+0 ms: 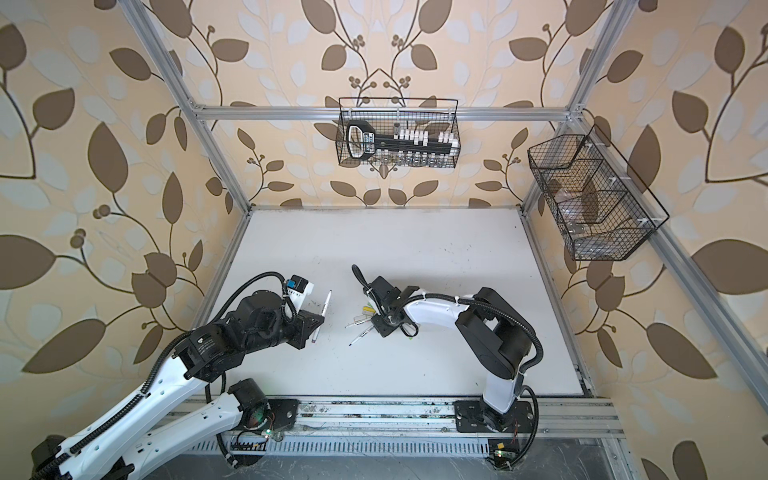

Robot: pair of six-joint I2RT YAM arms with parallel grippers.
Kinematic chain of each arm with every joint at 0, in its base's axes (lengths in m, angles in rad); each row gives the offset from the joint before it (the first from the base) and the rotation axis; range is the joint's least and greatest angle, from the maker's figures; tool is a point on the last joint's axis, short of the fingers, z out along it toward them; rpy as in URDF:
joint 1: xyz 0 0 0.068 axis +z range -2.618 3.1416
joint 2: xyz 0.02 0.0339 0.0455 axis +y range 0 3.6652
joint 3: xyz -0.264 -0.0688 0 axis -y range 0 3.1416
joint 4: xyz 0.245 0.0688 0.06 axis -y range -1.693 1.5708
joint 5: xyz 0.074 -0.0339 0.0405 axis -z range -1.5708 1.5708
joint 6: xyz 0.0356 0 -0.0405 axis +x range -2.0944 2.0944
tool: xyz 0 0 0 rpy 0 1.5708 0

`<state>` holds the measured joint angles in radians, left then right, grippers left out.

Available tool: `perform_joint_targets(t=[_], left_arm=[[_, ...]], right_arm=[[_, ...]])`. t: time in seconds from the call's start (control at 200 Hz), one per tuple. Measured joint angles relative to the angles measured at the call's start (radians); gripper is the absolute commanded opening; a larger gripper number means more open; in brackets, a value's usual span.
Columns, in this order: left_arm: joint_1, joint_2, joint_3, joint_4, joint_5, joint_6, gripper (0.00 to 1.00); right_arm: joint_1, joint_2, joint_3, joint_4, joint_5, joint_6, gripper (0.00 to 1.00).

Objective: Insert the pens into the pen caps
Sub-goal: 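Lift the marker with the left gripper while the right gripper grasps the red cap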

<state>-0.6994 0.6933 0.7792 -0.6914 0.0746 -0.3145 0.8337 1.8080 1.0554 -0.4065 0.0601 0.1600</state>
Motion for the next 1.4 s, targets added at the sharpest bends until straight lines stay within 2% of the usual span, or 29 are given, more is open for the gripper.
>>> perform_joint_targets(t=[0.235,0.45,0.63,0.785,0.945,1.11,1.255,1.4], left_arm=[[0.000,-0.002,0.000,0.000,-0.001,0.000,0.00],[0.000,-0.010,-0.010,0.006,-0.003,0.000,0.00],[0.000,0.013,-0.010,0.017,0.010,-0.001,0.00],[0.000,0.061,-0.025,0.064,0.065,-0.007,0.00],[0.000,0.136,-0.068,0.158,0.171,-0.019,0.00],[0.000,0.164,-0.125,0.243,0.268,-0.031,0.00],[0.000,0.191,-0.139,0.300,0.329,-0.034,0.00],[0.000,0.234,-0.139,0.325,0.349,-0.034,0.00]], right_arm=[[0.034,0.011,0.021,-0.032,0.074,0.003,0.14],[0.035,-0.002,0.014,-0.051,0.082,0.008,0.11],[0.018,-0.058,-0.019,-0.057,0.039,0.012,0.10],[-0.026,-0.177,-0.084,0.004,-0.051,0.021,0.10],[-0.108,-0.325,-0.185,0.139,-0.195,0.063,0.10],[-0.206,-0.481,-0.314,0.367,-0.298,0.190,0.10],[-0.246,-0.557,-0.407,0.607,-0.327,0.359,0.09],[-0.229,-0.546,-0.455,0.826,-0.324,0.502,0.09]])
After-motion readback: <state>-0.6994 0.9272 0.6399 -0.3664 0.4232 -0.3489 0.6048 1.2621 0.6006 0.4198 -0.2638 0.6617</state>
